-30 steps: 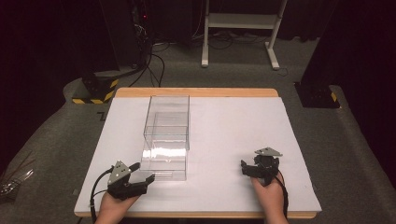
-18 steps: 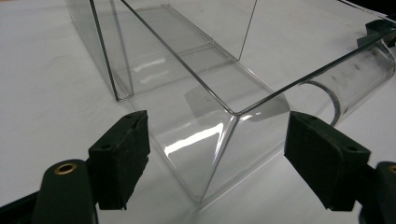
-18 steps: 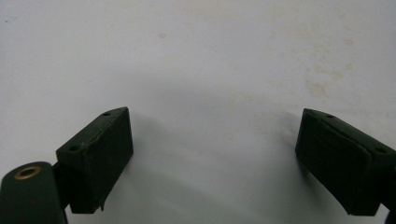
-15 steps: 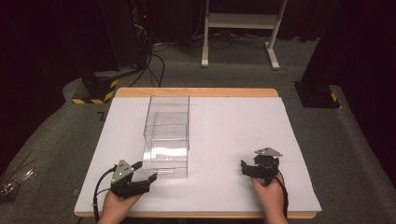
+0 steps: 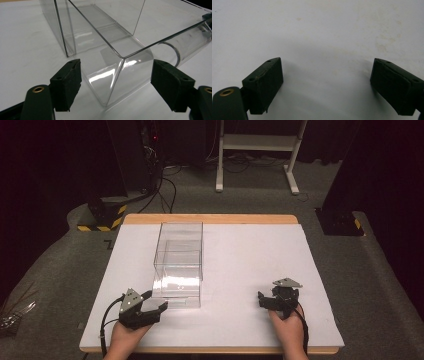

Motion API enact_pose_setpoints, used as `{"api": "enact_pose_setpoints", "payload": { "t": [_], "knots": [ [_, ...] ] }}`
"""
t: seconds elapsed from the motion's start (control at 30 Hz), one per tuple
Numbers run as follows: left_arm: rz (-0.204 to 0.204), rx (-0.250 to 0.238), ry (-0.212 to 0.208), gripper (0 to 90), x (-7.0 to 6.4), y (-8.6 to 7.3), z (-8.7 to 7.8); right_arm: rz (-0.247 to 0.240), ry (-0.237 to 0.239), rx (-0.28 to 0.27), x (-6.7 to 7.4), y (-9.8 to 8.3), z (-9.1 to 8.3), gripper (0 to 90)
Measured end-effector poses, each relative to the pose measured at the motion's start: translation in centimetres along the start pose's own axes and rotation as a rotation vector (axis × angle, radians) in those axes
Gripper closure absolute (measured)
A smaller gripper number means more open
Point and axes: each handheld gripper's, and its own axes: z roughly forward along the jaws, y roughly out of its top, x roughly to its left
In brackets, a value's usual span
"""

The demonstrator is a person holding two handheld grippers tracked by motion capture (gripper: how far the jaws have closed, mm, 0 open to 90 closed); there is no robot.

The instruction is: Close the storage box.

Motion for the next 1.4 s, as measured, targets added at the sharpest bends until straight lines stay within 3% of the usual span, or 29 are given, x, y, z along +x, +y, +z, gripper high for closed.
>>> {"api": "enact_pose_setpoints", "payload": {
  "t": [0.67, 0.83, 1.03, 1.33, 1.4],
  "knots": [
    [-0.016, -0.010, -0.001, 26.3, 0.8, 0.6, 0.4, 0.000, 0.001, -0.001, 0.0, 0.0, 0.0, 10.8],
    [0.021, 0.012, 0.010, 26.3, 0.8, 1.0, 0.7, 0.000, 0.001, -0.001, 0.0, 0.0, 0.0, 10.8],
    [0.030, 0.021, 0.011, 26.9, 1.0, 1.2, 0.9, 0.000, 0.001, -0.001, 0.0, 0.0, 0.0, 10.8],
    [0.006, 0.009, 0.027, 26.2, 1.3, 1.3, 1.4, -0.001, 0.001, -0.001, 0.0, 0.0, 0.0, 10.8],
    [0.005, 0.006, 0.048, 23.7, 1.2, 1.4, 1.6, -0.001, 0.001, -0.001, 0.0, 0.0, 0.0, 10.8]
  ]
}}
